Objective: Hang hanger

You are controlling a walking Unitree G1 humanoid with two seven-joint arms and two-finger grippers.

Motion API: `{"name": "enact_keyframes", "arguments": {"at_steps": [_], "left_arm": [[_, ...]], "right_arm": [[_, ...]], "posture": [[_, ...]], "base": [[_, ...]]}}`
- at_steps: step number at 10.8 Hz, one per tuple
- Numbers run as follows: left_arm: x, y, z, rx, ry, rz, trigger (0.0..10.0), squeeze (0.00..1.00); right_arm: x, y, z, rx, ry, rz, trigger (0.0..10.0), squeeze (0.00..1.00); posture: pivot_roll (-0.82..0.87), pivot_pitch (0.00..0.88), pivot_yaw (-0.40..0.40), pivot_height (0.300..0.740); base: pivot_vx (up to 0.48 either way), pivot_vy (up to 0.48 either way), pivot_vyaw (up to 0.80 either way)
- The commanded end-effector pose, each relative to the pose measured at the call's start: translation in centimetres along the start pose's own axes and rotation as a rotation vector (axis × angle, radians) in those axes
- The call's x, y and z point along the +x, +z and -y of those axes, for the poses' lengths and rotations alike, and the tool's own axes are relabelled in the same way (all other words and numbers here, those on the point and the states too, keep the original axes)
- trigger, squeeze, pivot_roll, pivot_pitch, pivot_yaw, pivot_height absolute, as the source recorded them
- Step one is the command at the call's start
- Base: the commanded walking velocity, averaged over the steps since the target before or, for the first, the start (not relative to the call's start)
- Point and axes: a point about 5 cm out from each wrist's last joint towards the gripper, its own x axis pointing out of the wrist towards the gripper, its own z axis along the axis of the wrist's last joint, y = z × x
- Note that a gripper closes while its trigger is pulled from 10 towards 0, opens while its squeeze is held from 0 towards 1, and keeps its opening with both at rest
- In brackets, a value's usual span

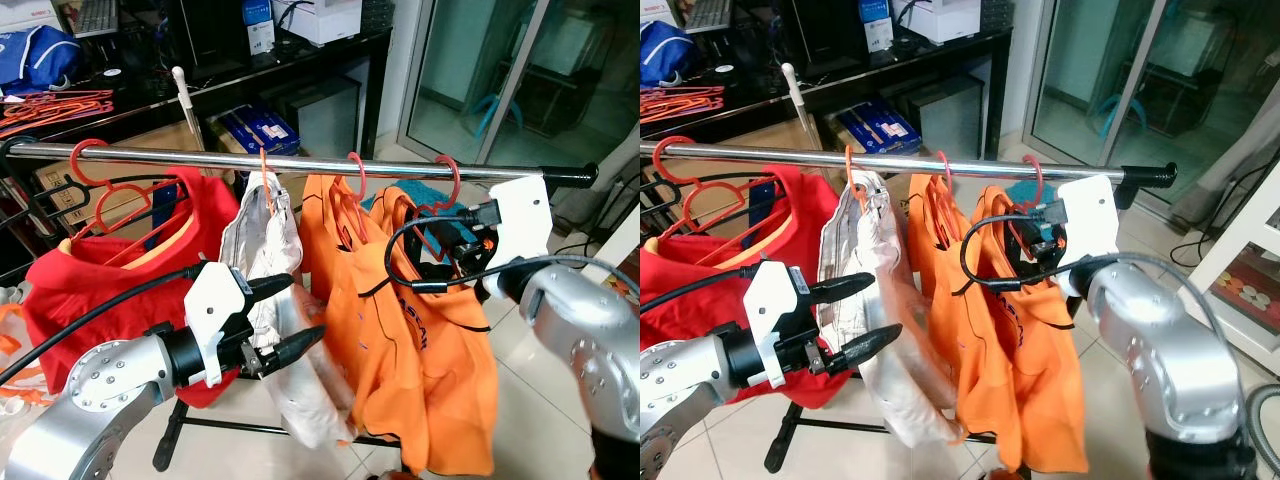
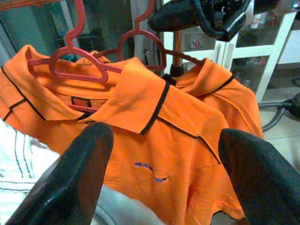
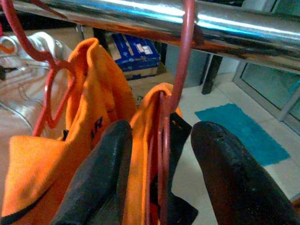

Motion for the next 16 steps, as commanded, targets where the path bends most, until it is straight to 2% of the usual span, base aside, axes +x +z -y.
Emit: {"name": "enact_keyframes", "arguments": {"at_steps": [1,2,4,5,9,12,13,14,15,16], "left_arm": [[-0.2,0.3,0.3,0.006,-0.020,-0.003,10.0,0.00],[-0.1,0.3,0.1,0.007,-0.026,-0.007,10.0,0.00],[0.1,0.6,-0.5,0.009,-0.026,0.003,10.0,0.00],[0.4,0.7,-1.0,-0.014,-0.047,0.013,10.0,0.00],[1.0,0.2,-1.3,0.001,-0.045,-0.008,10.0,0.00],[1.6,0.0,-1.2,-0.006,-0.077,-0.003,10.0,0.00],[2.1,0.2,-1.2,-0.005,-0.091,0.012,10.0,0.00],[2.5,0.4,-1.3,-0.002,-0.096,0.023,10.0,0.00],[3.1,0.6,-1.3,0.007,-0.105,0.038,10.0,0.00],[3.1,0.8,-1.2,0.009,-0.099,0.048,10.0,0.00]], "right_arm": [[0.2,0.0,0.3,-0.010,0.002,-0.036,10.0,0.00],[0.4,0.1,0.6,-0.034,0.008,-0.055,10.0,0.00],[0.8,0.9,0.5,-0.024,0.049,-0.036,10.0,0.00],[1.3,1.6,0.2,-0.037,0.070,-0.025,10.0,0.00],[1.7,1.2,0.5,-0.021,0.056,-0.073,10.0,0.00],[1.9,1.5,0.7,-0.038,0.061,-0.057,10.0,0.00],[1.9,1.6,0.9,-0.031,0.079,-0.061,10.0,0.85],[1.9,1.7,1.0,-0.026,0.084,-0.062,10.0,1.00],[1.8,1.8,1.5,-0.027,0.087,-0.074,10.0,1.00],[1.7,1.8,1.7,-0.040,0.089,-0.094,10.0,1.00]], "posture": [[-0.10,0.000,0.019,0.740],[-0.10,0.000,0.016,0.740],[-0.10,0.000,0.016,0.740],[-0.07,0.000,0.032,0.740],[-0.10,0.000,-0.008,0.740],[-0.14,0.000,0.031,0.740],[-0.17,0.000,0.042,0.740],[-0.17,0.000,0.039,0.740],[-0.18,0.000,0.017,0.740],[-0.19,0.000,0.014,0.740]], "base": [[0.000,0.000,0.00],[0.000,0.000,0.00],[0.000,0.000,0.00],[0.000,0.000,0.00],[0.000,0.000,0.00],[0.000,0.000,0.00],[0.000,0.000,0.00],[0.000,0.000,0.00],[0.000,0.000,0.00],[0.000,0.000,0.00]]}}
